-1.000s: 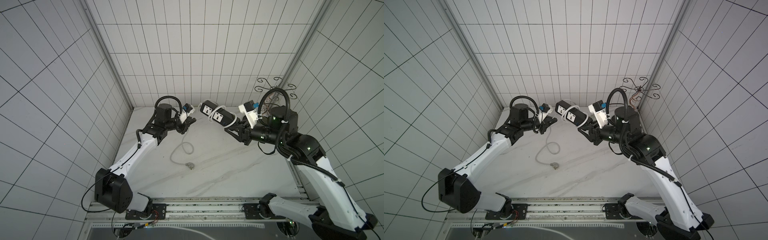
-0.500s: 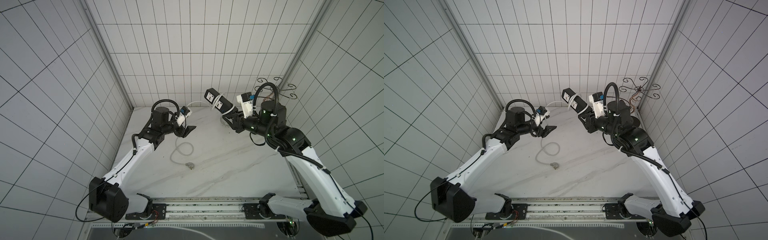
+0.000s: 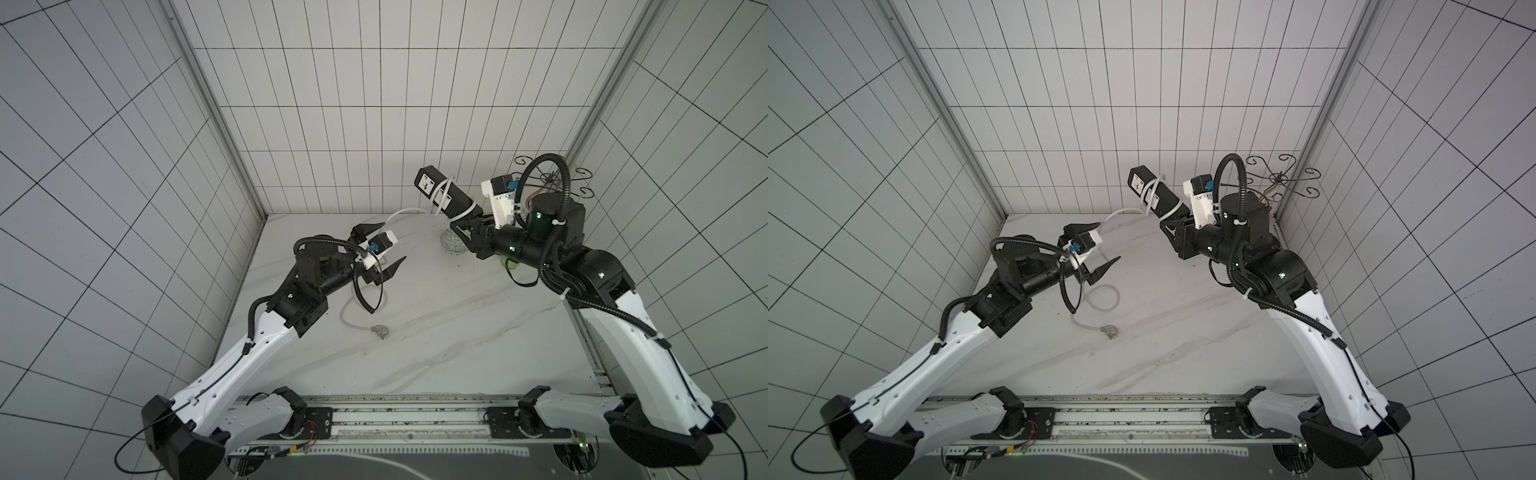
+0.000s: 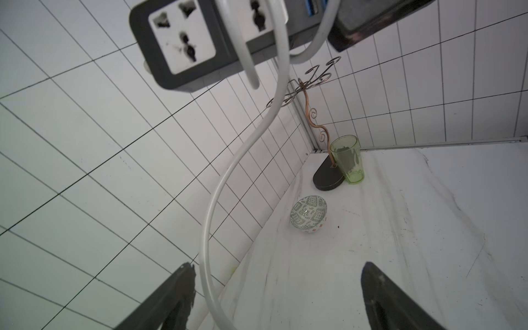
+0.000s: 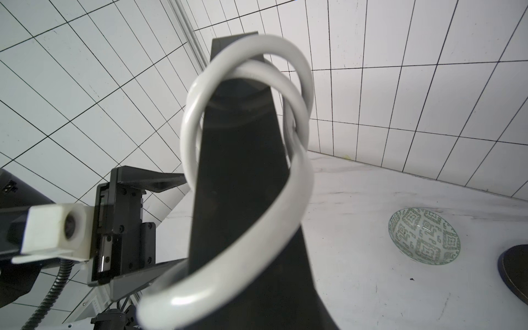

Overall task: Unwrap the cord wrapped around the power strip
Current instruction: Unwrap the power cord from the power strip.

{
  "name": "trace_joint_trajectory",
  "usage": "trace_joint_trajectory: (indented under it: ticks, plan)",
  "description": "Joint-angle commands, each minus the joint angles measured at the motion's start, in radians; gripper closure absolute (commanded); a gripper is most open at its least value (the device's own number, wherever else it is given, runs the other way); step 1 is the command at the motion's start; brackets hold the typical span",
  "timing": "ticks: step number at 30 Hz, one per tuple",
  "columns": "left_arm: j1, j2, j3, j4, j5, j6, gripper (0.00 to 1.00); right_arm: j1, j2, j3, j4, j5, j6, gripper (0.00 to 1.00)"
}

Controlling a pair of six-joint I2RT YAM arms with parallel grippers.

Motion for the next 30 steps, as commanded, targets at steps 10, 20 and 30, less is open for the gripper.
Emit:
trace_joint_trajectory:
  ticks: [10,20,30]
  plan:
    - [-0.032,0.197,0.073,0.219,-0.060,0.120,0.37,-0.004,-0.084,0.041,0.021,-0.138,-0.001,1.00]
    - [-0.030,0.254,0.072,0.229,-0.079,0.169,0.77,-0.004,-0.088,0.032,0.009,-0.145,0.001,1.00]
    - [-0.029,0.106,0.045,0.133,-0.018,0.121,1.00,-0.007,-0.053,0.025,-0.027,0.052,-0.027,1.00]
